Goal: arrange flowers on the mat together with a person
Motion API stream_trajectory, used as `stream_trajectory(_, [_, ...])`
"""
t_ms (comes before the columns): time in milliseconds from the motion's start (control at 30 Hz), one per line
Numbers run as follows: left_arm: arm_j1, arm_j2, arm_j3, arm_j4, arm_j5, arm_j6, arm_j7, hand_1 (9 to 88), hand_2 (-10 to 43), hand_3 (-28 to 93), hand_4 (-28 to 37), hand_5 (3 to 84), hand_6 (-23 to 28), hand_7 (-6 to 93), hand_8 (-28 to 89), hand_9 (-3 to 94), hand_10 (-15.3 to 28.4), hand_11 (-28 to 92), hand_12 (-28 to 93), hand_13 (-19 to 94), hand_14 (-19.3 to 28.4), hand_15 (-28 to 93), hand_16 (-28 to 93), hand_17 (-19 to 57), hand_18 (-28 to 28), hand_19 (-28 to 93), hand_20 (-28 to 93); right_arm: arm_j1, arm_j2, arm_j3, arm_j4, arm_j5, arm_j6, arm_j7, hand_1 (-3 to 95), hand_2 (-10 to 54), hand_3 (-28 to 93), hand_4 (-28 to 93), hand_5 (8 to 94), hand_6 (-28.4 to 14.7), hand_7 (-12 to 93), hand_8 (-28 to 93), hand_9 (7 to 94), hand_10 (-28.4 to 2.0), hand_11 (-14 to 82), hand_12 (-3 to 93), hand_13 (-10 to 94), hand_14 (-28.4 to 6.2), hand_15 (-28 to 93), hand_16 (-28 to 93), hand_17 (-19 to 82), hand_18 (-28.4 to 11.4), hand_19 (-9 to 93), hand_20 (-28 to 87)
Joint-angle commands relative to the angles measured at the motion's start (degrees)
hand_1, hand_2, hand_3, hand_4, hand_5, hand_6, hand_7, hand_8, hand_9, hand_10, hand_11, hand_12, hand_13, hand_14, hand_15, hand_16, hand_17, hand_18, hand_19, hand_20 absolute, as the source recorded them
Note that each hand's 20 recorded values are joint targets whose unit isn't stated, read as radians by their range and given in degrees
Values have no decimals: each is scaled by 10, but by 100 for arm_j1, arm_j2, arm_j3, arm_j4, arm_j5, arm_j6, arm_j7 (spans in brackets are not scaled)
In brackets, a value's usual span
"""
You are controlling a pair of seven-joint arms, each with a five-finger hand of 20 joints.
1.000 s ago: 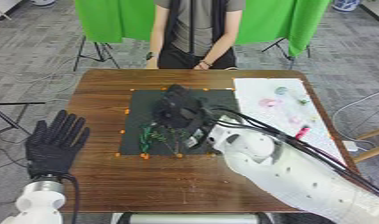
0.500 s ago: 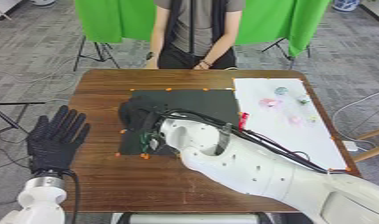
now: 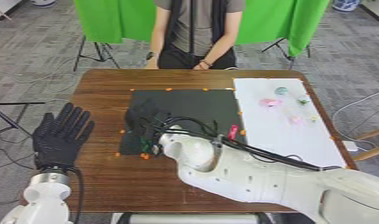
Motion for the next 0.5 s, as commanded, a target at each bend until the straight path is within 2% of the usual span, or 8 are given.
stream_trajectory(33, [24,-31,19,53,-9,45,-70,290,146,730,-283,458,81,123,-104,404,138,186,62,300,144,284,-77,-66,153,405,89,-75,-92,265,-87,-186,-246,-23,584,-95,656,-283,692,33,379,-74,827,-55,77,364,632,-54,291,357,197,-173,541,181])
stream_trajectory(100, [20,-28,12,49,-20,70,-75,289,146,731,-283,458,81,124,-104,404,139,186,62,300,144,284,-77,-66,153,404,88,-152,-88,333,-108,-280,-358,-39,576,-95,657,-283,673,29,363,-83,800,-59,71,346,619,-62,299,330,187,-173,534,165])
stream_trajectory(133, [13,-26,18,29,-6,196,-81,289,145,732,-283,457,81,124,-104,404,138,186,62,300,144,284,-77,-66,153,405,89,-215,-100,394,-118,-288,-411,-45,574,-95,662,-283,664,30,359,-88,789,-61,71,334,615,-63,303,315,185,-173,531,159])
stream_trajectory(167, [-7,-16,32,29,-22,255,-73,292,140,735,-283,457,81,125,-104,402,138,186,62,299,144,284,-77,-66,153,405,89,-232,-107,409,-128,-271,-430,-7,577,-95,659,-283,662,31,353,-92,785,-62,72,328,613,-62,302,309,184,-173,529,156])
stream_trajectory(267, [1,-11,35,42,-120,174,-50,301,126,739,-283,457,82,124,-105,399,137,187,62,296,144,285,-77,-66,152,405,89,-307,-105,488,-189,-279,-568,-7,559,-95,697,-283,652,37,321,-92,753,-73,106,270,611,-63,292,304,181,-173,526,146])
stream_trajectory(367, [26,-27,18,34,-102,209,-55,303,125,738,-283,458,82,124,-105,398,137,188,62,295,145,286,-77,-66,152,404,89,-434,-118,613,-236,-395,-768,-69,542,-95,723,-283,645,39,302,-96,736,-76,126,246,604,-69,295,286,176,-174,526,143])
stream_trajectory(433, [34,-21,10,31,-97,221,-12,310,118,740,-283,458,82,124,-105,398,137,188,61,295,146,289,-76,-66,152,404,89,-459,-135,619,-262,-460,-871,29,529,-95,748,-283,640,39,284,-108,718,-81,151,214,599,-73,307,255,173,-175,525,141])
stream_trajectory(500, [31,-34,-2,41,-89,224,-36,323,105,739,-283,458,82,126,-104,397,137,189,61,295,146,291,-76,-66,152,405,89,-585,-137,763,-329,-512,-1167,26,518,-95,774,-283,634,38,266,-168,707,-85,166,189,593,-77,318,233,170,-177,527,140])
